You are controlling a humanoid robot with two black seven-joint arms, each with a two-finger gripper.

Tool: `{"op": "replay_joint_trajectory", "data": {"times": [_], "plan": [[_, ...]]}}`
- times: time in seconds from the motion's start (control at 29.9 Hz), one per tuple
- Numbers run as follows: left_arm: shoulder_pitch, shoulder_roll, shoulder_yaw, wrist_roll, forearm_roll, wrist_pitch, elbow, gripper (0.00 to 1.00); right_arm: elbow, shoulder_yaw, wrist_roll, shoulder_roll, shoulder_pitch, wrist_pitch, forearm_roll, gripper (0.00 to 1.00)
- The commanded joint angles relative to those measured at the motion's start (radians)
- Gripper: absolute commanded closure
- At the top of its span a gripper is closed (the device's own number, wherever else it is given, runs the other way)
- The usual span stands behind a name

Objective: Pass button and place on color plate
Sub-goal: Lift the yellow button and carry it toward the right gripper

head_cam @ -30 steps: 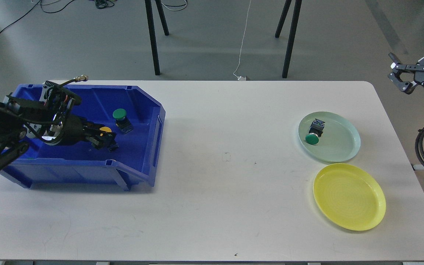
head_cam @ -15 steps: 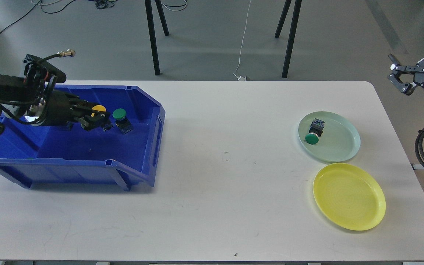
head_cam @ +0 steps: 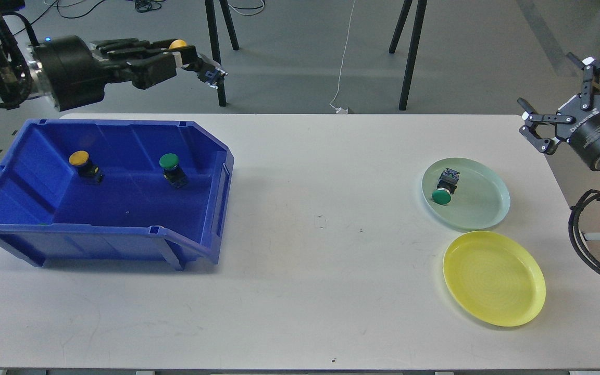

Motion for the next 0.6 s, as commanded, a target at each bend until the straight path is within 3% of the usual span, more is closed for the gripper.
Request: {"op": "replay_joint_trajectory", "data": {"times": [0.0,0.1,0.27,0.57], "plan": [[0.004,-0.156,0.010,0.039,0.009,0.090,0.026,0.71,0.040,-0.042,0.001,0.030,-0.001,-0.011,-0.008,0.06],[0.010,-0.280,0.011,0.088,0.060,0.140,0.061,0.72,0.091,-0.045,0.001,0.068,-0.001,-0.024,-0.023,0.06],[0.033,-0.467,0.011,0.099,0.169,0.185,0.146,0.72,0.162,-0.054,0.003,0.181,0.006,-0.048,-0.141,0.06],[0.048,-0.584,0.041,0.128,0.235,0.185,0.193,0.72,0.160,-0.061,0.009,0.300,0.031,-0.076,-0.264,0.09]]}}
